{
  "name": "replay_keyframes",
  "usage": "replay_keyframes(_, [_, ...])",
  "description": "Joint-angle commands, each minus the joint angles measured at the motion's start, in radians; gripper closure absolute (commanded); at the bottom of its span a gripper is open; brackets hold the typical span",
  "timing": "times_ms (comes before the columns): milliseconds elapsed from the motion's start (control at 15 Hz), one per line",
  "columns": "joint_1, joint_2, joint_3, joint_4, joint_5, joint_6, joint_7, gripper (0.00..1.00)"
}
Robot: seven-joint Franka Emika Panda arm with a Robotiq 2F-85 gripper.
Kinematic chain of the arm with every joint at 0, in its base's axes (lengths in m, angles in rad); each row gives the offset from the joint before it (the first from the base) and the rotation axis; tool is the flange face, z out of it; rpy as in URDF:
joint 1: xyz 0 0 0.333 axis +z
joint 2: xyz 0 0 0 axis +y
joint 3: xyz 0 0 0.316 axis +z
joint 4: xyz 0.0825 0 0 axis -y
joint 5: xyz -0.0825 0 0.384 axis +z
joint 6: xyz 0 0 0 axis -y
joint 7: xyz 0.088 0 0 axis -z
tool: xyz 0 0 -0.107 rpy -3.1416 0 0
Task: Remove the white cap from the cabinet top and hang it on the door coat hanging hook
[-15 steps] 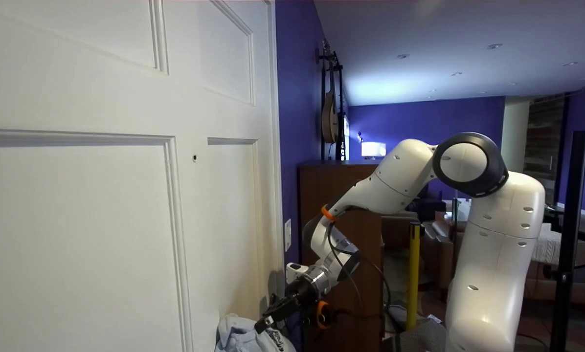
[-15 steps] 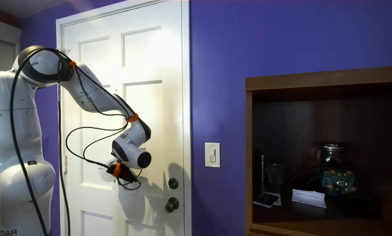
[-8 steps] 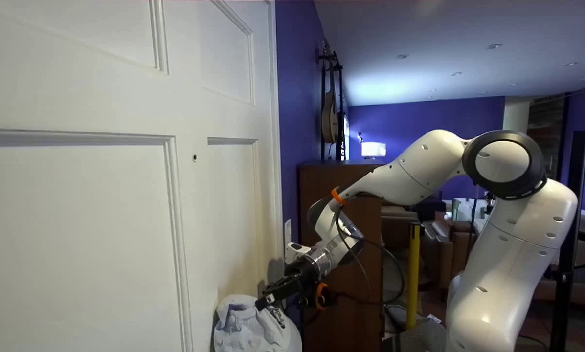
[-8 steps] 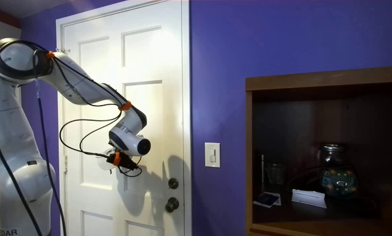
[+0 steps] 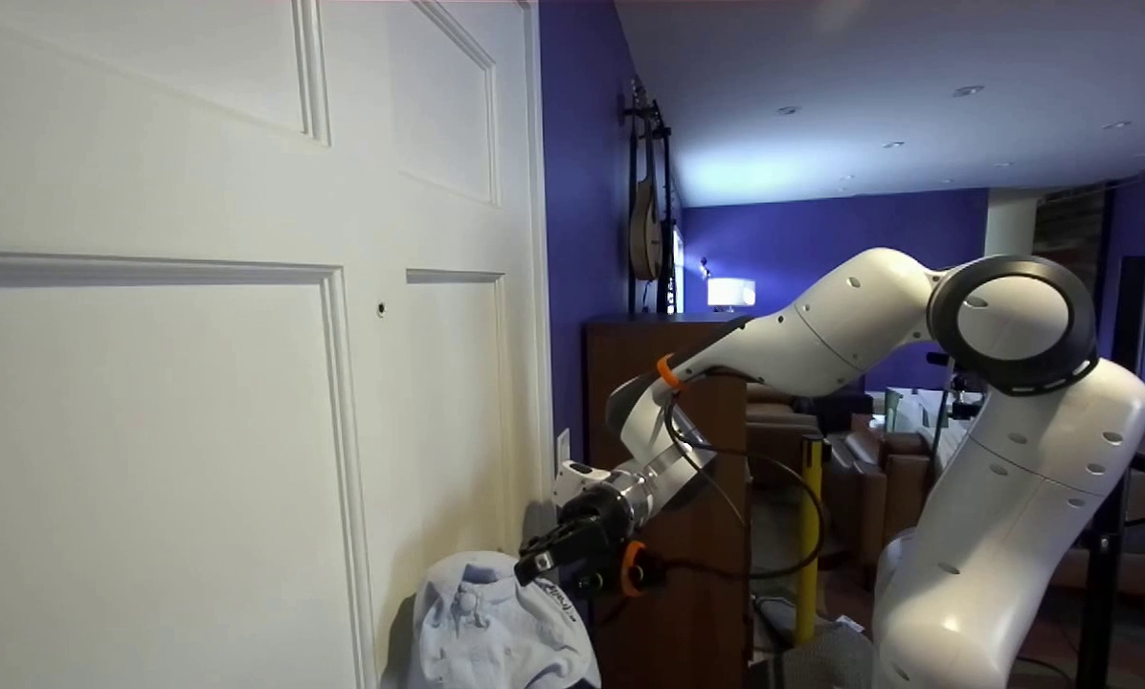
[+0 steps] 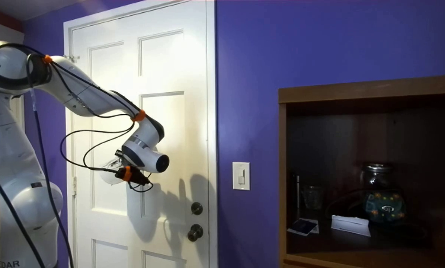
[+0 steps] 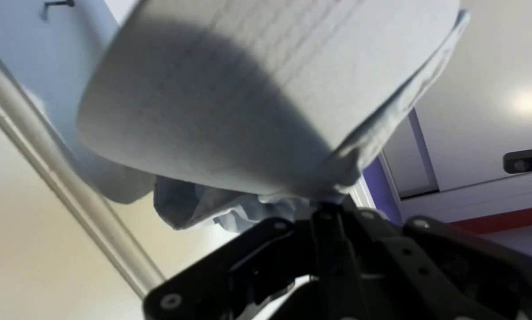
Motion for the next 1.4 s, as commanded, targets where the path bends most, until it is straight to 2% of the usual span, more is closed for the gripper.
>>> replay_keyframes(0, [-0.006,0.052,0.000,0.018,-0.032,-0.068,-0.036,0.99])
replay_keyframes(533, [-0.015,0.247,-0.007,0.075,-0.039,0.001,-0.200,0.99])
replay_keyframes(800, [-0.015,0.334,-0.019,0.116,-0.032,0.022,-0.233,0.99])
replay_keyframes(1333, [0.013,0.396,-0.014,0.126,0.118,0.271,-0.218,0.99])
